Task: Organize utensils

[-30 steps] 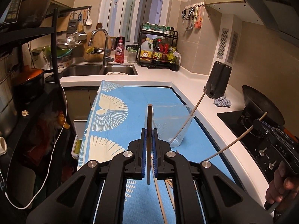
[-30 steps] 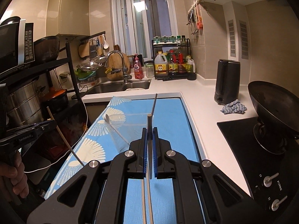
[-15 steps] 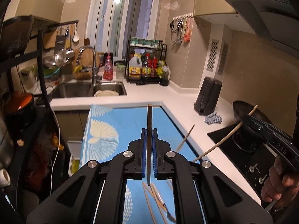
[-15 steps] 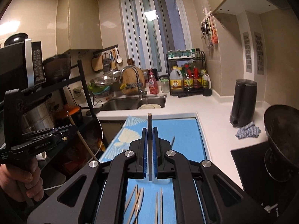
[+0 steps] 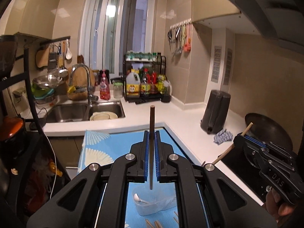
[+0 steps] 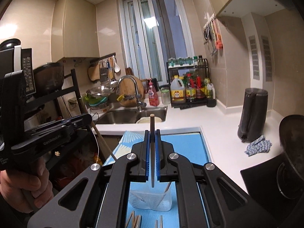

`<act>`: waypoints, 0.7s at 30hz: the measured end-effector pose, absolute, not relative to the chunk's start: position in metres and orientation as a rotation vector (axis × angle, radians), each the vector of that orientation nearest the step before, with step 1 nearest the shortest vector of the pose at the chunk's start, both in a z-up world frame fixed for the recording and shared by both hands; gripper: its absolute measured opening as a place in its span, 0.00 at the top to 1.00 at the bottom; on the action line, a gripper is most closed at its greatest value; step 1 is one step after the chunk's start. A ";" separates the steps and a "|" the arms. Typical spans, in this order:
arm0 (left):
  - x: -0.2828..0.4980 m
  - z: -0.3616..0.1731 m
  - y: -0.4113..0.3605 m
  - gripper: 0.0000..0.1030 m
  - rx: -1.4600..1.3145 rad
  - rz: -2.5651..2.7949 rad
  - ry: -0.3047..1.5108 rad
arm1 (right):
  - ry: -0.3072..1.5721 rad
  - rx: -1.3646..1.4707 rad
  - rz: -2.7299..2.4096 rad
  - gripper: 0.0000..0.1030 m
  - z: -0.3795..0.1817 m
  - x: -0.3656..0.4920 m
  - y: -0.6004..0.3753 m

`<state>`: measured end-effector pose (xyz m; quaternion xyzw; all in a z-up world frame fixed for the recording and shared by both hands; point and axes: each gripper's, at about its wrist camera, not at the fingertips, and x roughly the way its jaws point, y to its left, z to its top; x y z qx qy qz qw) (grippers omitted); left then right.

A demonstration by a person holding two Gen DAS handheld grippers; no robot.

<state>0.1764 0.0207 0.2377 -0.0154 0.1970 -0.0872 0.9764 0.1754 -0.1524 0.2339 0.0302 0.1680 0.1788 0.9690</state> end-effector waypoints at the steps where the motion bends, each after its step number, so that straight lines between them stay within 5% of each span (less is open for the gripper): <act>1: 0.182 0.229 0.020 0.95 -0.030 -0.177 0.413 | 0.348 0.064 0.361 0.95 0.227 0.180 -0.152; 11: 0.204 0.160 0.020 0.92 -0.001 -0.179 0.536 | 0.425 0.055 0.349 0.89 0.175 0.191 -0.148; 14: 0.198 0.162 0.024 0.62 -0.019 -0.180 0.522 | 0.414 0.063 0.350 0.75 0.178 0.183 -0.154; 21: 0.160 0.188 0.027 0.55 -0.008 -0.168 0.443 | 0.385 0.051 0.344 0.70 0.196 0.152 -0.162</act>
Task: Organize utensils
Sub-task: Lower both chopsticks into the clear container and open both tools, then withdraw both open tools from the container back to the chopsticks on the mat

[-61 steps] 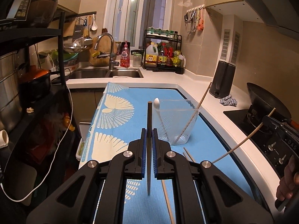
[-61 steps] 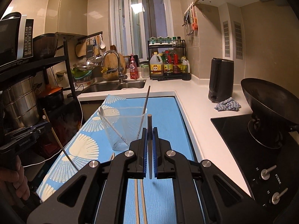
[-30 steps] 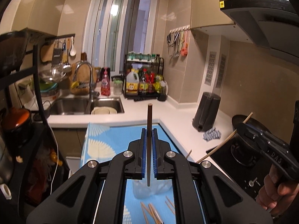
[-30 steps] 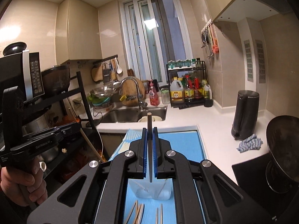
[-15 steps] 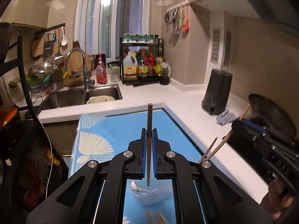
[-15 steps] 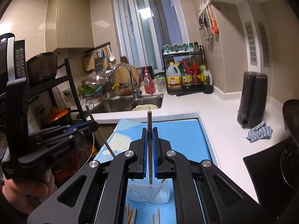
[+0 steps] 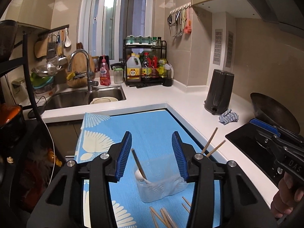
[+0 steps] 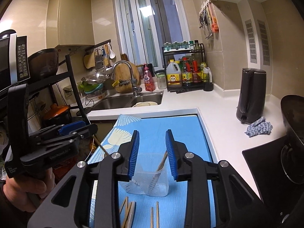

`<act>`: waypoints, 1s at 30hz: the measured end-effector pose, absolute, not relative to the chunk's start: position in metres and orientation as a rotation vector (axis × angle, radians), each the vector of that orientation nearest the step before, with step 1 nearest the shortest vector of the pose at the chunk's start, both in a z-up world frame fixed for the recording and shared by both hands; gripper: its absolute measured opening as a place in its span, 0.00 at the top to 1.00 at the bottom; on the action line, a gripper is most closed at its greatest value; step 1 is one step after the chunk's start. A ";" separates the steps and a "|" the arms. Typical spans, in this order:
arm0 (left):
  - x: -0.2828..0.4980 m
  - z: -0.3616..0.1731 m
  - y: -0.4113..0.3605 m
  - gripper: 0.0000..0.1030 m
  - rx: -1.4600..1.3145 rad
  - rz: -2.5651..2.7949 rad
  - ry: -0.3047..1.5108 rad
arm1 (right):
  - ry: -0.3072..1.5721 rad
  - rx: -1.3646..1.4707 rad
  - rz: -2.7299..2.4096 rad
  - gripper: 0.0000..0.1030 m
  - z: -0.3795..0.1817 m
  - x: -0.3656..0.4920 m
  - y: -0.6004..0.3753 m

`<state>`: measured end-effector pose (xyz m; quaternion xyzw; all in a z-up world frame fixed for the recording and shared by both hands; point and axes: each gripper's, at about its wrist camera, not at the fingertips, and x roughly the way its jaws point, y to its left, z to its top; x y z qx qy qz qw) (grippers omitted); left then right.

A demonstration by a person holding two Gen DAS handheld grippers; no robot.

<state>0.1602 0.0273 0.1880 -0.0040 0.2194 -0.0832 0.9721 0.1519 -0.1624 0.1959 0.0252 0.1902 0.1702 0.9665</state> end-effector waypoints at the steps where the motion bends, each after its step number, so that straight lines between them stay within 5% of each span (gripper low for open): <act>1: 0.154 0.190 0.029 0.54 -0.014 -0.165 0.436 | 0.380 0.048 0.342 0.69 0.197 0.147 -0.164; 14: 0.050 0.136 0.036 0.50 -0.077 -0.128 0.459 | 0.440 0.054 0.277 0.66 0.140 0.060 -0.202; 19: 0.014 0.076 0.033 0.80 -0.095 -0.109 0.507 | 0.531 0.089 0.277 0.90 0.087 0.037 -0.207; 30: -0.013 -0.005 0.025 0.85 -0.139 -0.087 0.631 | 0.658 0.045 0.285 0.89 -0.012 0.004 -0.199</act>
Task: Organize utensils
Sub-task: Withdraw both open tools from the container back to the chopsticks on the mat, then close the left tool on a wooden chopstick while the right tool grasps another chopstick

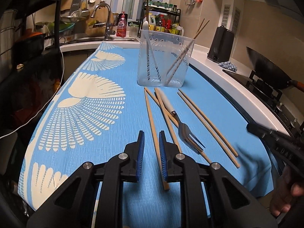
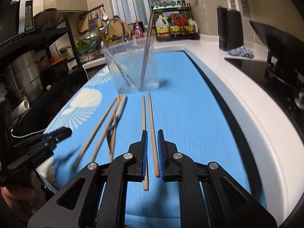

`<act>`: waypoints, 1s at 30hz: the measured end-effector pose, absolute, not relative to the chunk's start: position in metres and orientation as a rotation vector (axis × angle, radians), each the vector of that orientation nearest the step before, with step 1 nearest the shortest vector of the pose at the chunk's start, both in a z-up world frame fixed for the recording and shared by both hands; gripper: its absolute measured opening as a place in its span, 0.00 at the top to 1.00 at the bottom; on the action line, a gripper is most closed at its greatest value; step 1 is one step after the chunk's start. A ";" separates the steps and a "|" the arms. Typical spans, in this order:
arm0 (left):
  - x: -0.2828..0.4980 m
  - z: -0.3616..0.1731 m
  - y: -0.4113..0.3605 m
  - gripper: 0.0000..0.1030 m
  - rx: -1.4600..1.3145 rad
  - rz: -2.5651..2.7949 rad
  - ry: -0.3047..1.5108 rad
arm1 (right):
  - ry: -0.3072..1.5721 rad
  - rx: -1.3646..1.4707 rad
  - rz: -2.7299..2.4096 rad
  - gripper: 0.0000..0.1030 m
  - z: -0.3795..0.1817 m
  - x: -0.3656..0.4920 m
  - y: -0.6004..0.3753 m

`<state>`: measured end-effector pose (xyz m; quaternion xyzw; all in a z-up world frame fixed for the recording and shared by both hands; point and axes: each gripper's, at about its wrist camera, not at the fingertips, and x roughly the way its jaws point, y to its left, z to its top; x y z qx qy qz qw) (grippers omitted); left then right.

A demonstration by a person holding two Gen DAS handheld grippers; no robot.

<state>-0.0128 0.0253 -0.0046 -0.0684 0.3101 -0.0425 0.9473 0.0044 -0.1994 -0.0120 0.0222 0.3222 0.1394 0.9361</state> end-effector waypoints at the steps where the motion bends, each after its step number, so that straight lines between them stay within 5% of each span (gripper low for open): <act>1: -0.015 -0.007 0.024 0.85 -0.138 -0.087 0.630 | 0.661 0.047 0.286 0.88 -0.016 0.004 -0.200; 30: -0.028 -0.046 -0.007 0.84 -0.040 -0.023 0.638 | 0.703 -0.022 0.286 0.87 -0.052 0.012 -0.189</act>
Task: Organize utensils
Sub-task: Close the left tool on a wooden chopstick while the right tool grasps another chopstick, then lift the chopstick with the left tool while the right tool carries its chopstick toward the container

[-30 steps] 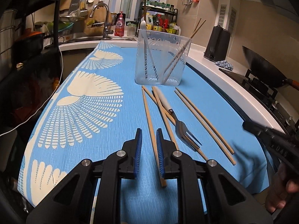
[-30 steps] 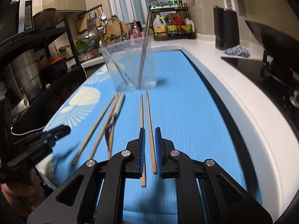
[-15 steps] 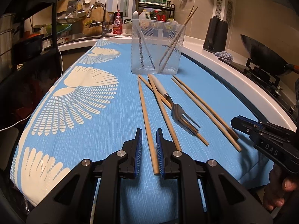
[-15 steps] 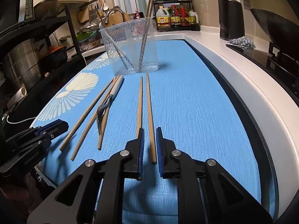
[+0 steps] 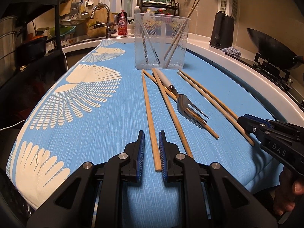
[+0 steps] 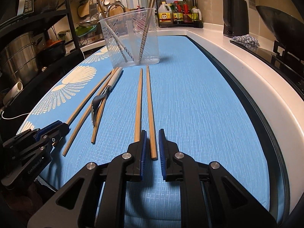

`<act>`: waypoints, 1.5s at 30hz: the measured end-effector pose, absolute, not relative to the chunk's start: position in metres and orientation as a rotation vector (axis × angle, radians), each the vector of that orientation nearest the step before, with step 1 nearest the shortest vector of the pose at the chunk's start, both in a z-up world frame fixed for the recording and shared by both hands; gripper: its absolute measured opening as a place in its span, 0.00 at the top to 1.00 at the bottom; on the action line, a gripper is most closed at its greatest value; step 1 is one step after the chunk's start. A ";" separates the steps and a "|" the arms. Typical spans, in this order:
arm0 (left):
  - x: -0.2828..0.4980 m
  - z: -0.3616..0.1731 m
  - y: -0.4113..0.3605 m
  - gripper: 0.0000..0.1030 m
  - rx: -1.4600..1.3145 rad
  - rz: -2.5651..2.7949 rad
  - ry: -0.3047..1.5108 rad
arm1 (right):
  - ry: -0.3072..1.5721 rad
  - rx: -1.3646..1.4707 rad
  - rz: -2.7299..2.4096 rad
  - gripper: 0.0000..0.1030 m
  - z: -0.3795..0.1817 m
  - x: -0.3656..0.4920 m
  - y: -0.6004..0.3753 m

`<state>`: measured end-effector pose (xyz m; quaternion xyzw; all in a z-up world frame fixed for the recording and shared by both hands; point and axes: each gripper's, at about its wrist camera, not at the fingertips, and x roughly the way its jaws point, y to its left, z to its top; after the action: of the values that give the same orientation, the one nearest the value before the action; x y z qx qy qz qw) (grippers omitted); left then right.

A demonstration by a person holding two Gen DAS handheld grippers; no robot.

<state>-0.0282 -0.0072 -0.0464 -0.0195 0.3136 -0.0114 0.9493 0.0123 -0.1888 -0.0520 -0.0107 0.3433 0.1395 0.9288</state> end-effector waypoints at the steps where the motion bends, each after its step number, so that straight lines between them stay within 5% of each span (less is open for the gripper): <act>1: -0.028 -0.046 -0.007 0.85 -0.038 -0.025 0.636 | 0.701 -0.020 0.285 0.87 -0.052 0.013 -0.189; 3: -0.028 -0.047 -0.006 0.92 -0.040 -0.027 0.632 | 0.695 -0.021 0.273 0.91 -0.053 0.013 -0.188; 10: -0.022 -0.045 0.010 0.93 -0.070 -0.001 0.621 | 0.675 0.031 0.187 0.94 -0.052 0.013 -0.201; 45: -0.025 -0.048 0.017 0.93 -0.065 0.022 0.609 | 0.666 0.021 0.180 0.94 -0.054 0.013 -0.201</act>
<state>-0.0249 0.0173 -0.0484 -0.0321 0.2997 0.0109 0.9534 0.0132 -0.2014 -0.0535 0.0102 0.3263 0.0884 0.9411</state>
